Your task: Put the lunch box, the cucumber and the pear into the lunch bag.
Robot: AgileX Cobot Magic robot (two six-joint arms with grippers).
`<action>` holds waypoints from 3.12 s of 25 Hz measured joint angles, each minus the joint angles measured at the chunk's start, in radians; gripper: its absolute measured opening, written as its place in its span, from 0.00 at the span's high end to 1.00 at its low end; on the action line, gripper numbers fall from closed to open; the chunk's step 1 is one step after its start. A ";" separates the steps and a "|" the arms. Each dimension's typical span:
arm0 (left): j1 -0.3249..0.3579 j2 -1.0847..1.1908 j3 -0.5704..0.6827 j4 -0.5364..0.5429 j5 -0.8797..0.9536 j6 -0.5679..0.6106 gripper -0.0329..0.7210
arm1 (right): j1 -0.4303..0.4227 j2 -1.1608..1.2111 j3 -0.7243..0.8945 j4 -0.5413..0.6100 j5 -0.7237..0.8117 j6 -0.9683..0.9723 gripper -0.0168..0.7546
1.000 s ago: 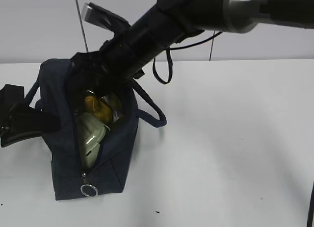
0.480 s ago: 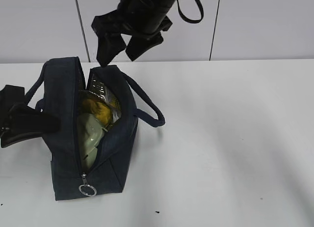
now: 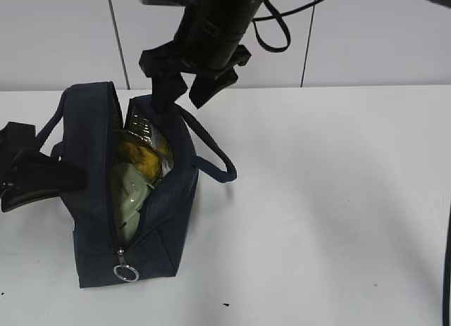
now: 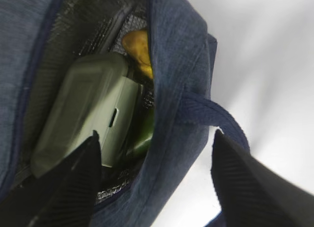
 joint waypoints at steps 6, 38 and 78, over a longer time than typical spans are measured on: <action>0.000 0.000 0.000 0.000 0.000 0.000 0.98 | 0.000 0.065 0.002 0.023 0.000 0.002 0.41; -0.400 0.219 -0.284 -0.091 -0.180 0.000 0.98 | -0.163 -0.169 0.193 -0.171 0.018 0.004 0.97; -0.409 0.279 -0.298 0.014 -0.091 0.153 0.56 | -0.166 -0.161 0.229 -0.107 0.003 -0.037 0.37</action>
